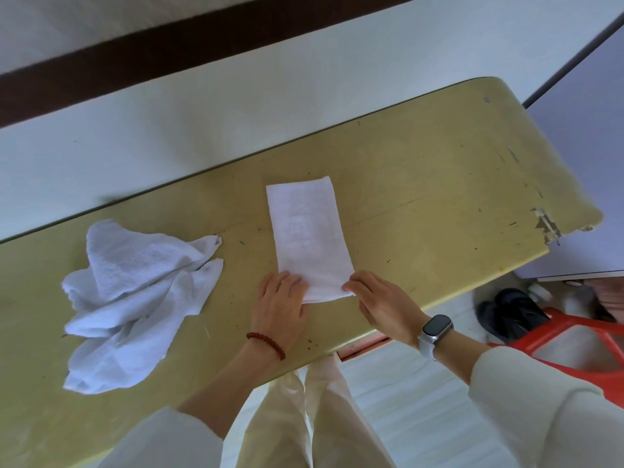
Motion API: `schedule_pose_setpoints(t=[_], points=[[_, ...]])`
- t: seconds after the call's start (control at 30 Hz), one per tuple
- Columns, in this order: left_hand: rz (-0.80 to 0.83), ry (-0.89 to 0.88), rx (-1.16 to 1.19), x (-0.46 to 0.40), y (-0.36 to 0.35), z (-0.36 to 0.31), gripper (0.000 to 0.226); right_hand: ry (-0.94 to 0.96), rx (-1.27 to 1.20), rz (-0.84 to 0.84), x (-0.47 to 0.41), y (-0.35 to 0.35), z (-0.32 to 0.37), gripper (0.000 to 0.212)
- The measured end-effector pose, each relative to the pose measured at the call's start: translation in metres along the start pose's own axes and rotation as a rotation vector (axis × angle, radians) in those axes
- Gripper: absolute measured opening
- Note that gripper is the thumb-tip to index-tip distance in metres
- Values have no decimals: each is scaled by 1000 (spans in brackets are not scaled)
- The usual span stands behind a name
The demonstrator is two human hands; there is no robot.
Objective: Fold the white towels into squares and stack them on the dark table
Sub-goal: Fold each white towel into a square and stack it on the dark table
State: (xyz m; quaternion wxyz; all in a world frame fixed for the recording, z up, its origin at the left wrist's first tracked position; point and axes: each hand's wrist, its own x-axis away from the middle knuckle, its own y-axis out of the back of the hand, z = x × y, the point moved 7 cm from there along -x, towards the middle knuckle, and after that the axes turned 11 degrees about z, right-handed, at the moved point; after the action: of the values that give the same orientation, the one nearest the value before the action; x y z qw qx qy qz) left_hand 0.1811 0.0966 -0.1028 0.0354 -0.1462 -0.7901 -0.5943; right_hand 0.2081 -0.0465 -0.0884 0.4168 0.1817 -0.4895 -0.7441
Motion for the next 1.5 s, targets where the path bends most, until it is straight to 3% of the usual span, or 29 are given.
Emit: schedule_pose_setpoints(t=[0.1, 0.17, 0.3, 0.4, 0.5, 0.63, 0.87, 0.97, 1.23, 1.5], points=[[32, -125, 51, 12, -1, 2, 33, -24, -31, 53, 10, -6, 3, 25], [153, -143, 174, 20, -1, 4, 36, -44, -55, 85, 15, -6, 4, 20], [313, 44, 426, 24, 7, 12, 39, -135, -221, 85, 20, 7, 3, 15], [212, 125, 733, 13, 20, 15, 13, -294, -484, 117, 17, 15, -4, 11], [151, 216, 902, -3, 29, 20, 15, -426, -708, -9, 3, 26, -18, 29], [50, 356, 1017, -22, 30, 34, 24, -573, -750, -96, -27, 29, -39, 25], [-2, 508, 876, -52, 23, 56, 39, -626, -682, -166, -70, 29, -60, 18], [24, 562, 839, -59, 17, 63, 41, -634, -625, -167, -79, 25, -66, 29], [-37, 582, 744, -69, 20, 75, 36, -742, -567, -216, -88, 20, -75, 30], [23, 685, 588, -79, 20, 77, 26, -788, -555, -231, -91, 16, -78, 22]])
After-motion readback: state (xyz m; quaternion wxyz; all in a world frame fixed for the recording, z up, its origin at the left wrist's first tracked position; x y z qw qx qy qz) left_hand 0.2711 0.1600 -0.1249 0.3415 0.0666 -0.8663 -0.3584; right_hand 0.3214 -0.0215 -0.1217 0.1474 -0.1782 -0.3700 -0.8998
